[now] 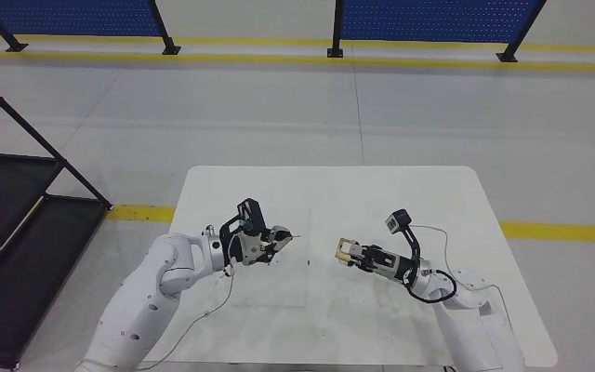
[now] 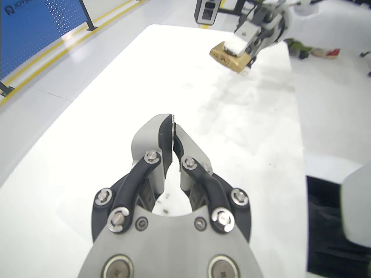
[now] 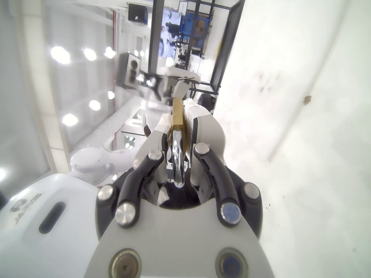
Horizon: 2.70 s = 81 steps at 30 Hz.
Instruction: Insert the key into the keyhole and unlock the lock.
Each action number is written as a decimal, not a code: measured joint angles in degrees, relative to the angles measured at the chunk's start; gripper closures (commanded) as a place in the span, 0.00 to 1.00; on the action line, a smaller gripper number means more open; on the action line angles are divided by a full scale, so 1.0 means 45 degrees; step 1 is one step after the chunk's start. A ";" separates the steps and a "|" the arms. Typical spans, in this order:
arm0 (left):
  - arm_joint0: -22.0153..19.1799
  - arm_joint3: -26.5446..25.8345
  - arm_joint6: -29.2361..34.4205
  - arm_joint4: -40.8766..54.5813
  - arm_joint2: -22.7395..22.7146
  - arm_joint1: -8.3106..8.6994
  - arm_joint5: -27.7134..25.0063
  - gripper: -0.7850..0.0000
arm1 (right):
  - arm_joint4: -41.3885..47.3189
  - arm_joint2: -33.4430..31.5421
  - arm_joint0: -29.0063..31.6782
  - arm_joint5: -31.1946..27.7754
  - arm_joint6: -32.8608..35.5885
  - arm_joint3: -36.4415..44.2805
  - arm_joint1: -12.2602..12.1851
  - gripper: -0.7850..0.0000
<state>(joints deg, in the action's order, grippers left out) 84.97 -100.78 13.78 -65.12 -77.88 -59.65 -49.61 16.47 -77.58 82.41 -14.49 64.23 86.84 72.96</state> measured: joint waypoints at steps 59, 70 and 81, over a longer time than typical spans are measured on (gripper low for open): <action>-0.0741 0.0993 -1.8127 -1.9923 0.1067 0.1312 1.3027 1.00 | 0.0607 0.1287 -0.2794 0.1120 0.3847 -0.1805 -0.0337 1.00; -0.1396 0.1532 -1.8208 -1.9531 0.1895 0.1207 1.2967 1.00 | 0.0804 0.1837 -0.3079 0.0514 0.3741 -0.2137 -0.0348 1.00; -0.1242 0.1546 -1.8041 -1.9017 0.1973 0.1170 1.3120 1.00 | 0.0705 0.1887 -0.2919 0.0557 0.3398 -0.1919 -0.0366 1.00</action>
<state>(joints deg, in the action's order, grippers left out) 79.38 -93.82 -67.40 -150.70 -69.00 -54.38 9.43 19.64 -69.09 69.28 -11.98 79.52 78.20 71.31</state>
